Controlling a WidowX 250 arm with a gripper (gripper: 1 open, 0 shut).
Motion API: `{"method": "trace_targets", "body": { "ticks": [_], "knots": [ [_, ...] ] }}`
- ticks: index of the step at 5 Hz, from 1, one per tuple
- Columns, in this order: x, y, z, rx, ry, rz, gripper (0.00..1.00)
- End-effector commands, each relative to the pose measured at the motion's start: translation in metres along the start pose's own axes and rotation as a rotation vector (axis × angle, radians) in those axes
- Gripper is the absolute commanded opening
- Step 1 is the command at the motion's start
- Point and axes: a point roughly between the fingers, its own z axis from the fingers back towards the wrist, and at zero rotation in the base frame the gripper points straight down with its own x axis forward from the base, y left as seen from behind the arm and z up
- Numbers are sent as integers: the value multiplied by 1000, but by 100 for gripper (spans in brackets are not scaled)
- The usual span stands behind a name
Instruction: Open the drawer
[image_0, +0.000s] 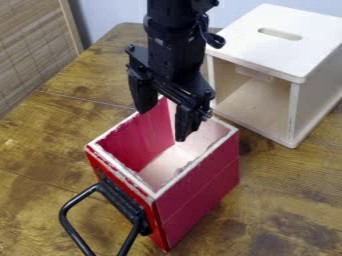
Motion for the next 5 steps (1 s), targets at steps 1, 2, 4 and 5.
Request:
{"method": "trace_targets", "body": {
  "ticks": [1,2,4,5],
  "knots": [
    [5,13,28,2,-112,-16,100],
    [8,16,28,-6,-134,-57,100],
    [10,11,28,2,-106,155,100],
    [12,5,25,6,-107,232,100]
  ]
}}
